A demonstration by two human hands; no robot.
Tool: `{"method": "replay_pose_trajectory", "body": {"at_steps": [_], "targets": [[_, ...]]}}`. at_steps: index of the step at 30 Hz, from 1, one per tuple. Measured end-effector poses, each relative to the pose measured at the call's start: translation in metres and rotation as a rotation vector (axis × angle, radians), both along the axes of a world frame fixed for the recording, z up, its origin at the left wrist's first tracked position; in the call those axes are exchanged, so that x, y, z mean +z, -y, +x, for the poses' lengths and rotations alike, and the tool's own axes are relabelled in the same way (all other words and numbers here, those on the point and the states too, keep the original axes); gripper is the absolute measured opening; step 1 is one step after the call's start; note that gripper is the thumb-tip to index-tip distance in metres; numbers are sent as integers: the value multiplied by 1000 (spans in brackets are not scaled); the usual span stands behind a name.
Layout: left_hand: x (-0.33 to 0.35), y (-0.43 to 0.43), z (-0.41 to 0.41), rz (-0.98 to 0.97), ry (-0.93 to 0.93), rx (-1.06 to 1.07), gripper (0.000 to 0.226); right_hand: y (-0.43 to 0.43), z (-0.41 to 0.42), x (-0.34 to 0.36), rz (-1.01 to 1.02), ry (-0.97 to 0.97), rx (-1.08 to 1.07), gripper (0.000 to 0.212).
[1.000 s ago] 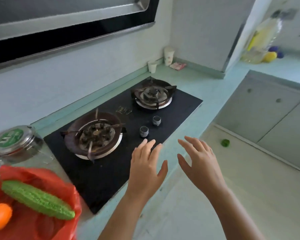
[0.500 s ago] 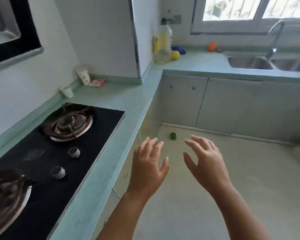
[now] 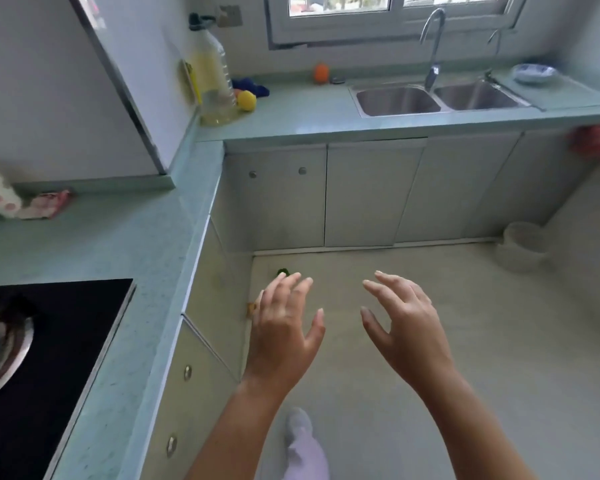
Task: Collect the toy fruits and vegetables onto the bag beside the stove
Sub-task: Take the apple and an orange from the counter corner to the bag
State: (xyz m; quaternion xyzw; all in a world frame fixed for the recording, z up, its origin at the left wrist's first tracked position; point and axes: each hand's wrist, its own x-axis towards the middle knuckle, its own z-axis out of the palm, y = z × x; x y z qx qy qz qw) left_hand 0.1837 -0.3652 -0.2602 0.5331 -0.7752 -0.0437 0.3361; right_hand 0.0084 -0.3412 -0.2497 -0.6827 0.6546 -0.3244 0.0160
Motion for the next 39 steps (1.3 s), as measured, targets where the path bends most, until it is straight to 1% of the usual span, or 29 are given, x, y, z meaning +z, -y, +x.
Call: {"method": "replay_pose_trajectory", "body": {"at_steps": [5,9,11,15,21,26,31,33,39], "targets": [[-2,103,-2,32,-13,20,46,95,-9,12,33,-28,-12,45],[9,181,-4,26,-51,50,47,173,-10,34,-1,-51,-4,43],[10,212,-10,26,-67,52,48,204,-10,37,-6,-32,3,43],[1,252,-33,72,-58,18,48,244,-18,21,50,-4,7,44],[-7,338,-71,94,4,-2,48,328,-70,10,58,3,-27,45],[8,424,-135,53,49,-45,47,411,-124,15,44,13,-33,45],[33,502,-195,-1,8,-68,46,488,-181,30,7,-2,-56,42],[37,527,-208,1,-13,-57,47,519,-193,34,-9,-4,-39,38],[35,591,-208,30,-18,28,47,597,-195,29,-8,-4,61,37]]}}
